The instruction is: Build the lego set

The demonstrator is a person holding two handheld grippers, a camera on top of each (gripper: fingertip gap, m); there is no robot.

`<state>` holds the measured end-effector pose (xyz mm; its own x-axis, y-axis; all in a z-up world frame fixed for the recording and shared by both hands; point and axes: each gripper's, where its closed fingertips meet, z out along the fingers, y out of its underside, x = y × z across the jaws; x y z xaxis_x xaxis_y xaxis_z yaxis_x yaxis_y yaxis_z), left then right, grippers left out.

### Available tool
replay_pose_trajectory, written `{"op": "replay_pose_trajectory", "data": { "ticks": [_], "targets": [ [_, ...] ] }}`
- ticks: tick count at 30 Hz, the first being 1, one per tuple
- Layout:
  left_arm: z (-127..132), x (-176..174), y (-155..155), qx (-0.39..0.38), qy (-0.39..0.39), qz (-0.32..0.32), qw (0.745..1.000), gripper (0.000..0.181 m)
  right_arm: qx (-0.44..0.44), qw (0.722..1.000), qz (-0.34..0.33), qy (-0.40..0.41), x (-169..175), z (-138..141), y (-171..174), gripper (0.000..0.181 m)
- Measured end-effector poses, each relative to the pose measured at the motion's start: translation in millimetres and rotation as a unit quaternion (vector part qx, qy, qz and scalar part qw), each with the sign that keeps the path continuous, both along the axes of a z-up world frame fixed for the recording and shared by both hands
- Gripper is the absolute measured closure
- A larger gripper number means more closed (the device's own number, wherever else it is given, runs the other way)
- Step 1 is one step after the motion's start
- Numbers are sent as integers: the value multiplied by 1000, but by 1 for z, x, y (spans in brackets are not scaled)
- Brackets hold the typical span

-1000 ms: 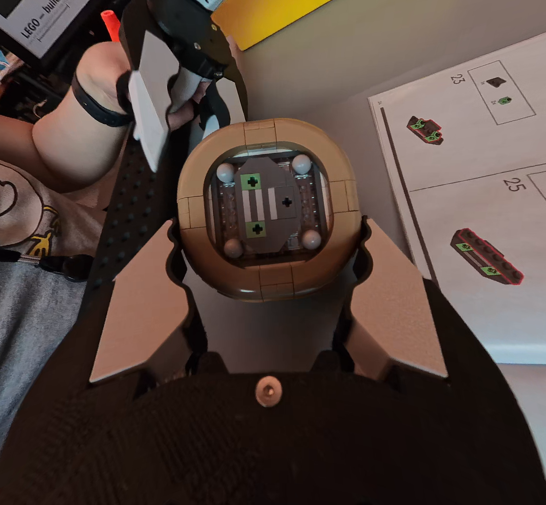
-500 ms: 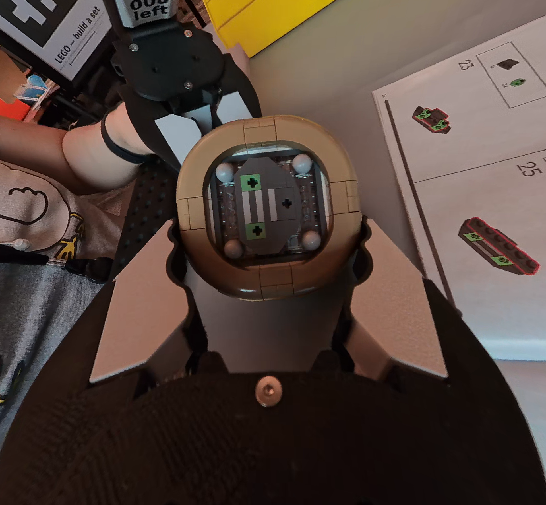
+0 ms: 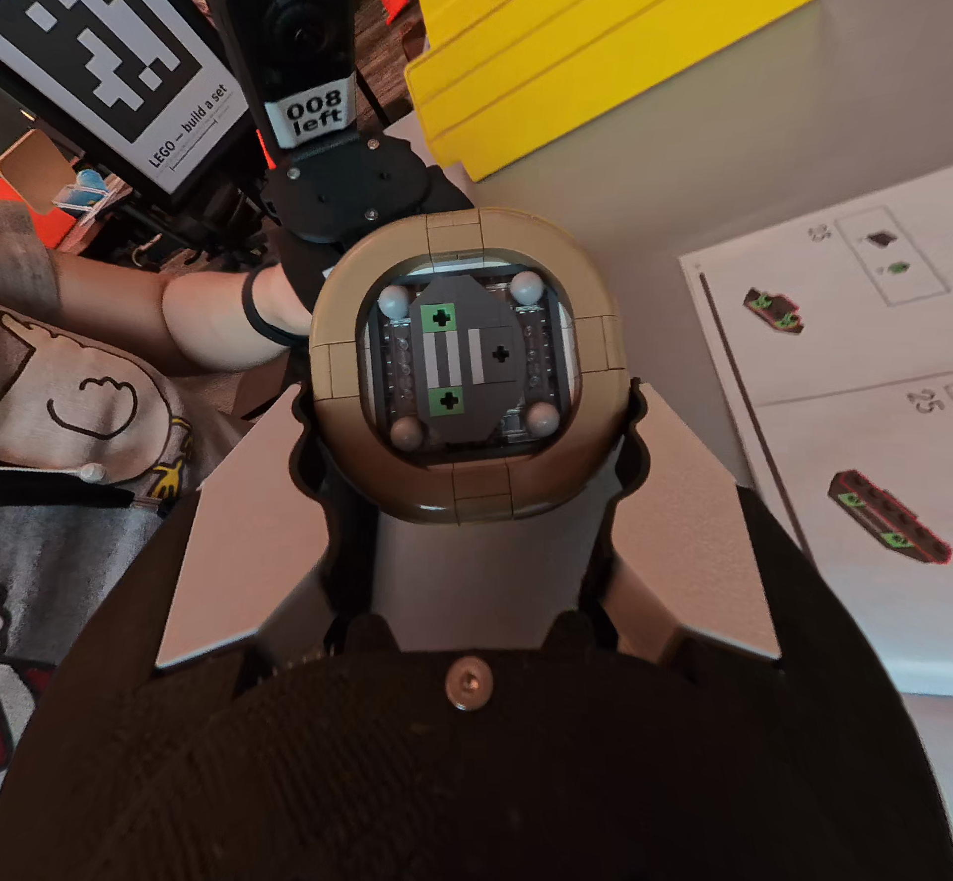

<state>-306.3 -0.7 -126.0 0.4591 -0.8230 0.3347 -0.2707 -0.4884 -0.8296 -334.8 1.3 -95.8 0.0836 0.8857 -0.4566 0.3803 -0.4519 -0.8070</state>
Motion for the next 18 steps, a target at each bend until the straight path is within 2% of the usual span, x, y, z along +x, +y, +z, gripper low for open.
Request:
{"op": "replay_pose_trajectory", "data": {
  "ticks": [6,11,15,18],
  "targets": [
    [32,-13,17,107,-15,63,992,181,31,999,-34,-9,-12,28,7,65],
    [52,-28,25,221,1,127,967,181,40,998,-48,-11,-23,47,3,65],
    [60,-31,22,302,30,148,941,181,60,996,-59,-43,-30,53,2,65],
    [58,-24,17,332,61,135,932,181,79,994,-43,-62,-35,55,-3,65]
  ]
}}
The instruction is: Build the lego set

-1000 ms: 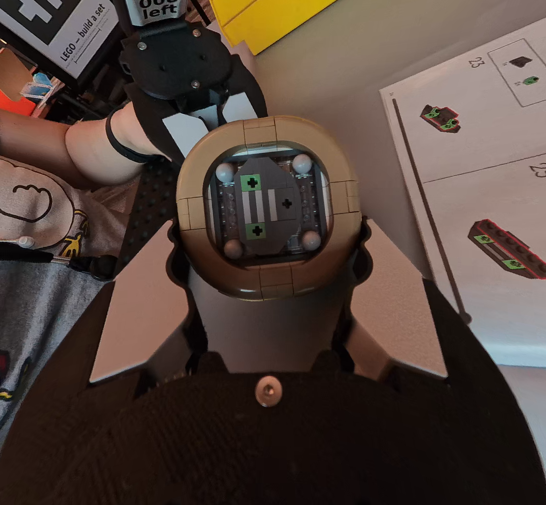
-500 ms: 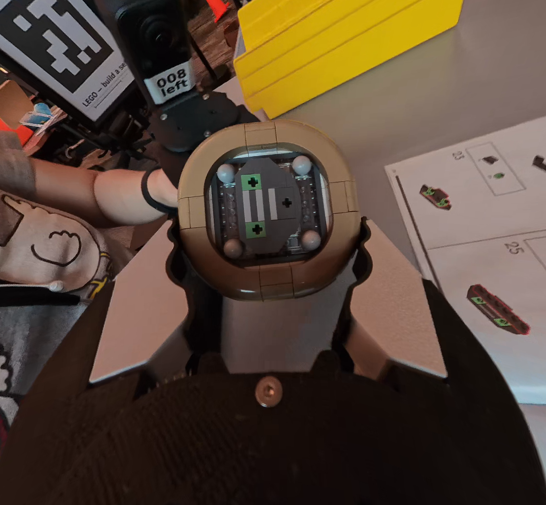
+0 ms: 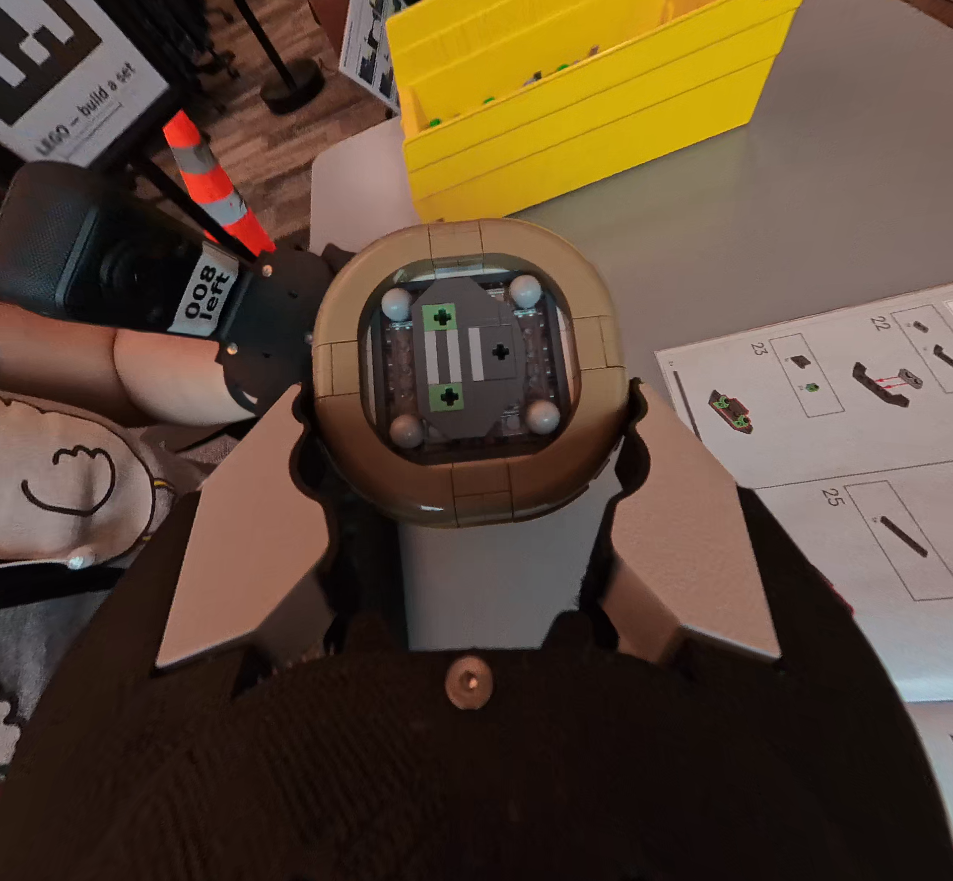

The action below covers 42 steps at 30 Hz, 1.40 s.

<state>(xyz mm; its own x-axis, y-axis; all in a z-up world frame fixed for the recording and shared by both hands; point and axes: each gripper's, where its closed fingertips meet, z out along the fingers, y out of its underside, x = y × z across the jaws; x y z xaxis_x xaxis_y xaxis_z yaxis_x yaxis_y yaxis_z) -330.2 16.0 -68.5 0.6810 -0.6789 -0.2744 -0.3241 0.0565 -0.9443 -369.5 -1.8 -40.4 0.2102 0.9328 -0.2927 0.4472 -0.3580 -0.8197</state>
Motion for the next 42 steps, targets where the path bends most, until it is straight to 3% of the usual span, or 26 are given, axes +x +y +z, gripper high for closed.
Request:
{"op": "replay_pose_trajectory", "data": {
  "ticks": [14,31,33,35,42],
  "targets": [
    [11,6,-14,-24,-56,-59,996,181,-22,999,16,-29,1,6,-6,65],
    [9,4,-11,-28,-17,-39,999,173,-85,992,-27,90,1,13,2,65],
    [7,9,-18,-32,-9,-65,997,161,-79,992,-33,90,3,14,4,65],
    [7,19,-29,-54,-20,-109,992,123,-67,994,-32,85,5,15,4,65],
    [13,32,-46,-119,-88,-177,973,97,4,998,-40,53,5,14,2,66]
  ]
}}
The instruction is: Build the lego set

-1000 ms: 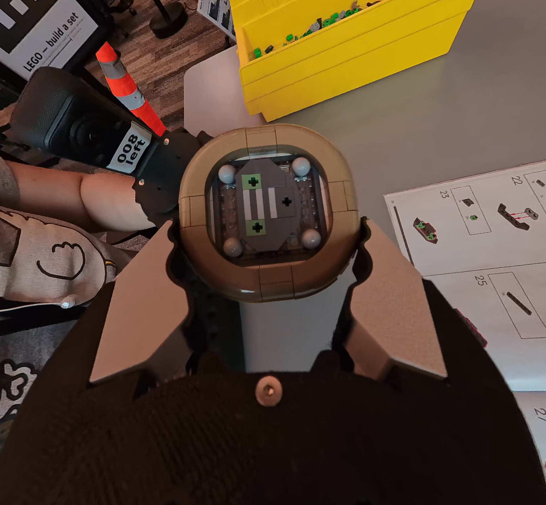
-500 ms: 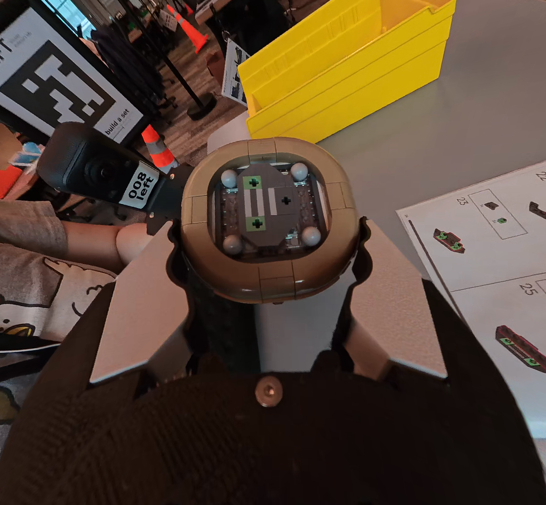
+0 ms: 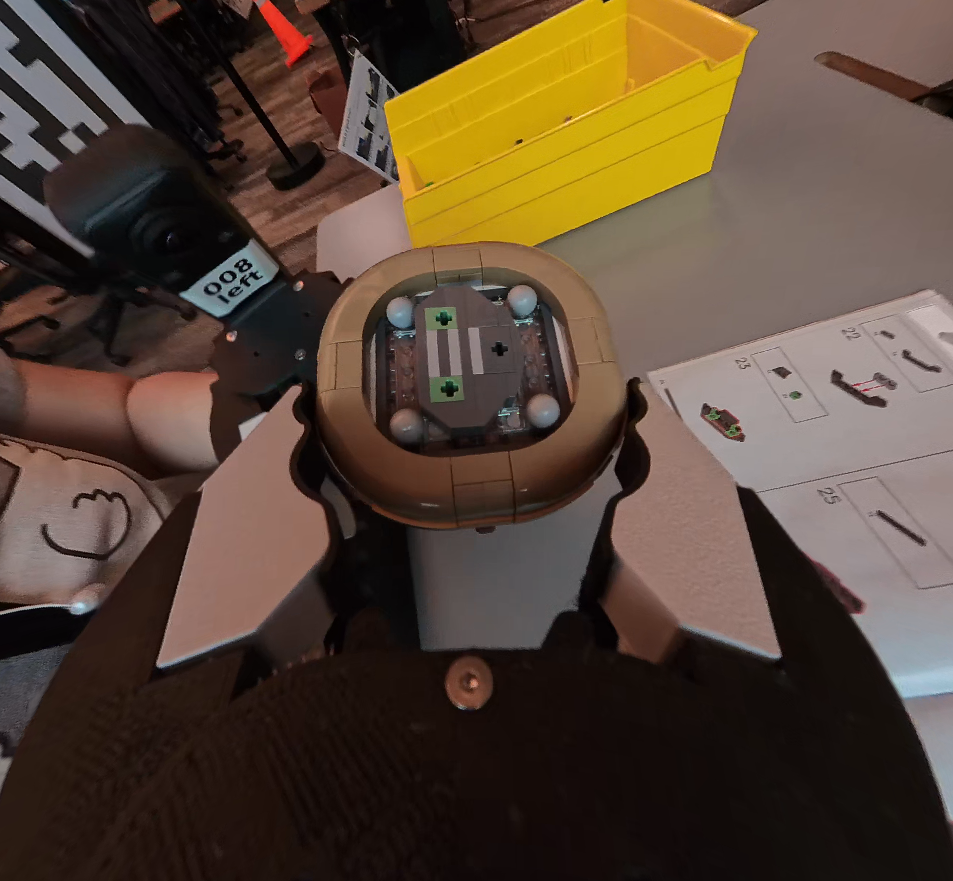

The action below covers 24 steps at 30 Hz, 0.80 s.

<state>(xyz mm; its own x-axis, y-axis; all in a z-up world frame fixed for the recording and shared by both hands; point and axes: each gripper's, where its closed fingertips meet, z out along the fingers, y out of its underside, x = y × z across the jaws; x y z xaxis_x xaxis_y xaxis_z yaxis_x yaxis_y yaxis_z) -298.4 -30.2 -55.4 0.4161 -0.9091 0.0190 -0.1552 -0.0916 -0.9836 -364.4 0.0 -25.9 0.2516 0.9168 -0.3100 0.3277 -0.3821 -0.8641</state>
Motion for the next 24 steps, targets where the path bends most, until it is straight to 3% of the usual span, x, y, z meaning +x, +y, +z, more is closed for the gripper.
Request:
{"op": "replay_pose_trajectory", "data": {
  "ticks": [5,13,24],
  "targets": [
    [12,1,-11,-35,-46,-44,997,93,54,998,0,-13,0,5,-3,65],
    [32,-1,-19,-93,-109,-77,987,99,37,999,12,23,5,17,-2,66],
    [63,-14,-22,-277,-275,-131,911,95,202,979,28,3,-2,25,-13,65]
  ]
}}
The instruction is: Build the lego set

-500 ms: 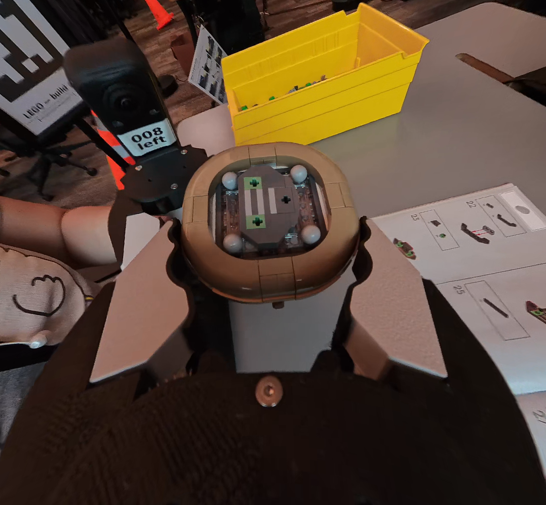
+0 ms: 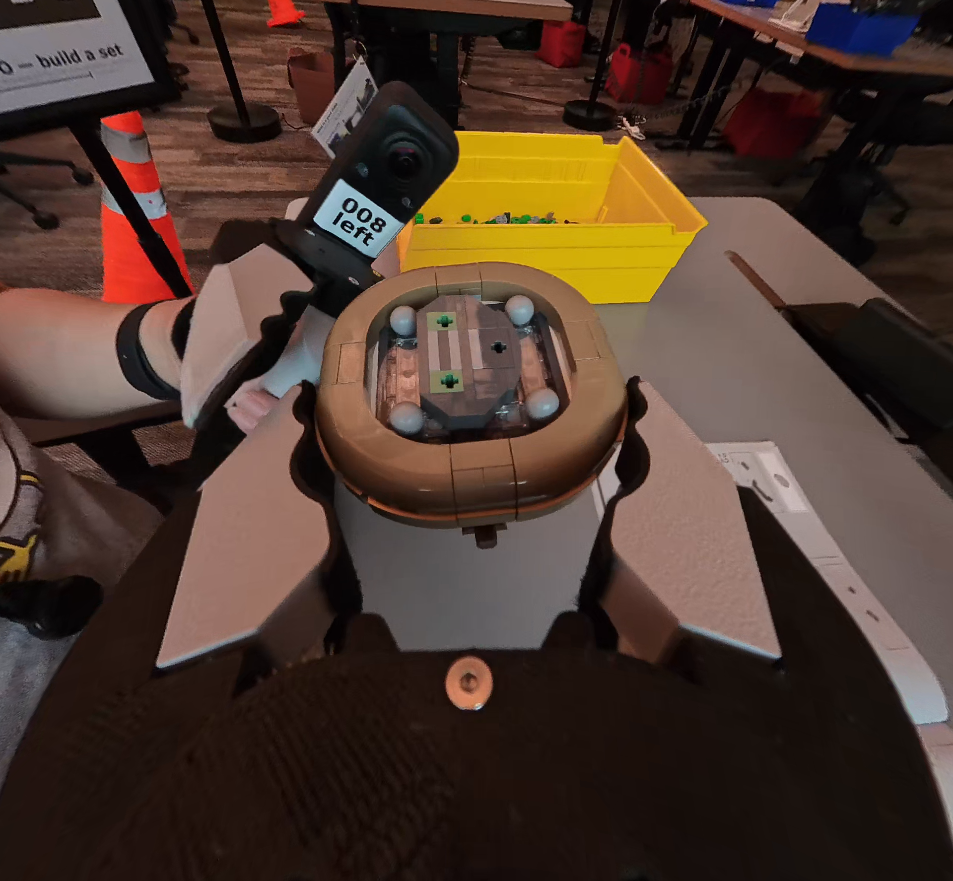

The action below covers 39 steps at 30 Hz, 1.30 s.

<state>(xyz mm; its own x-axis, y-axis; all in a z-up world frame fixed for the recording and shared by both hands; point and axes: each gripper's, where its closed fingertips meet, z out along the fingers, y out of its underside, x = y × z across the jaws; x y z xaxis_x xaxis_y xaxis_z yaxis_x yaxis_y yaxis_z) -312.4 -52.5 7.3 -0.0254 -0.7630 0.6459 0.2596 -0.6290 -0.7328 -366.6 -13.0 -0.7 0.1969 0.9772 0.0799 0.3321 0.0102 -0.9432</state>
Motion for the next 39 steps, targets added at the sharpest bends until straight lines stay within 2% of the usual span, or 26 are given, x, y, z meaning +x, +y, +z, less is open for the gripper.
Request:
{"op": "replay_pose_trajectory", "data": {
  "ticks": [7,11,17,21,28,39],
  "targets": [
    [2,-9,6,-88,-35,-6,996,97,76,997,1,-16,-6,-4,-4,66],
    [-6,-13,14,-126,-39,4,991,107,88,996,-18,-25,-9,-11,-2,65],
    [-17,-25,28,-174,-48,37,983,110,111,992,-55,-38,-16,-25,2,65],
    [-21,-30,33,-181,-46,55,981,123,119,990,-69,-27,-20,-23,3,65],
    [-21,-36,37,-173,-31,73,982,125,178,978,-97,-46,-19,-19,5,65],
    [-19,-38,33,-157,-24,56,986,132,218,968,-109,-51,-18,-13,6,65]
  ]
}}
